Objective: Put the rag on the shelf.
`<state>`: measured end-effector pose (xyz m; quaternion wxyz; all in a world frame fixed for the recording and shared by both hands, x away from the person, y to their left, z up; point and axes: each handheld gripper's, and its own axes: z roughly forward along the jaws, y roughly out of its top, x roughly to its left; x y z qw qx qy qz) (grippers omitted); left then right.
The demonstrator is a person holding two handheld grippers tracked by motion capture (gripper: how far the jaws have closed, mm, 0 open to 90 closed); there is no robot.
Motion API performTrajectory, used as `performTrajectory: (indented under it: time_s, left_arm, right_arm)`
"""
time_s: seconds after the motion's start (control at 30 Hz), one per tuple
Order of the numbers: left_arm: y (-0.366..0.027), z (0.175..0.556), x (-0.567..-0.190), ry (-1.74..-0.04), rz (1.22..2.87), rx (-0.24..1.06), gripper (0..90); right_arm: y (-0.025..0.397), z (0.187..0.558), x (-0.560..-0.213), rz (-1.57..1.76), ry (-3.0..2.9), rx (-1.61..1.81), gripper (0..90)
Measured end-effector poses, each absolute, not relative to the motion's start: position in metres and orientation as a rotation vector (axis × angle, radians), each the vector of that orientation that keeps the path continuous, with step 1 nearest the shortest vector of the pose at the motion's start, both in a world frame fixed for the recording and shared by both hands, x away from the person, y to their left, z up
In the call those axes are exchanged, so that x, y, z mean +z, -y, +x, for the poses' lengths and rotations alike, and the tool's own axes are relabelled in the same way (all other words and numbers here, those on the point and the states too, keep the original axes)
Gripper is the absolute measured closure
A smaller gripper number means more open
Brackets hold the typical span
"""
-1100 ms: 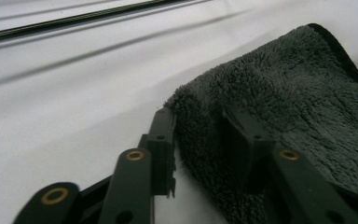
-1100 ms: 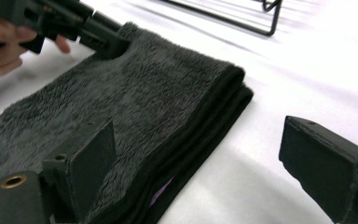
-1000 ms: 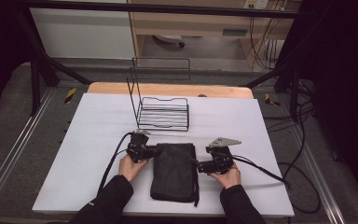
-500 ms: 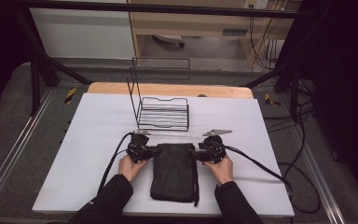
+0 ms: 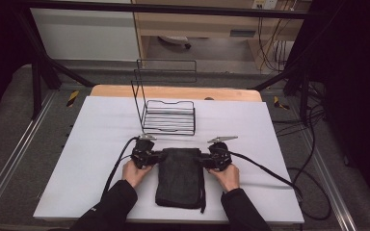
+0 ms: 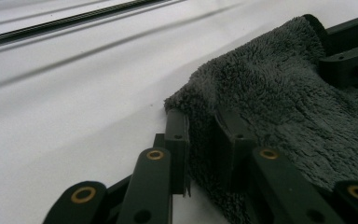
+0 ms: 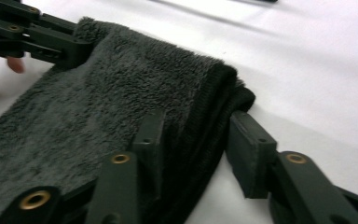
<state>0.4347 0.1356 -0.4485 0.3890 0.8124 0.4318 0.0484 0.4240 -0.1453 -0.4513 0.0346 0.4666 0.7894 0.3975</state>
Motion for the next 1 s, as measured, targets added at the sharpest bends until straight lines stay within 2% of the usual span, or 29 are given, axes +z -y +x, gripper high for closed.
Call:
performTrajectory:
  time_s: [0.1,0.27,0.67,1.0]
  left_arm:
    - [-0.136,0.435,-0.448,-1.098,2.064,0.119,76.9]
    - [-0.137,0.436,-0.447,-1.108,2.054,0.099,78.7]
    - [-0.146,0.425,-0.426,-1.063,1.981,0.116,80.4]
    - [-0.148,0.413,-0.405,-1.0,1.956,0.169,80.5]
  right_arm:
    - [0.145,0.426,-0.452,1.472,-2.447,1.25,71.3]
    - [0.146,0.429,-0.453,1.484,-2.473,1.281,76.3]
    - [0.152,0.426,-0.439,1.473,-2.44,1.403,78.7]
    - [0.15,0.409,-0.414,1.306,-2.388,1.468,78.7]
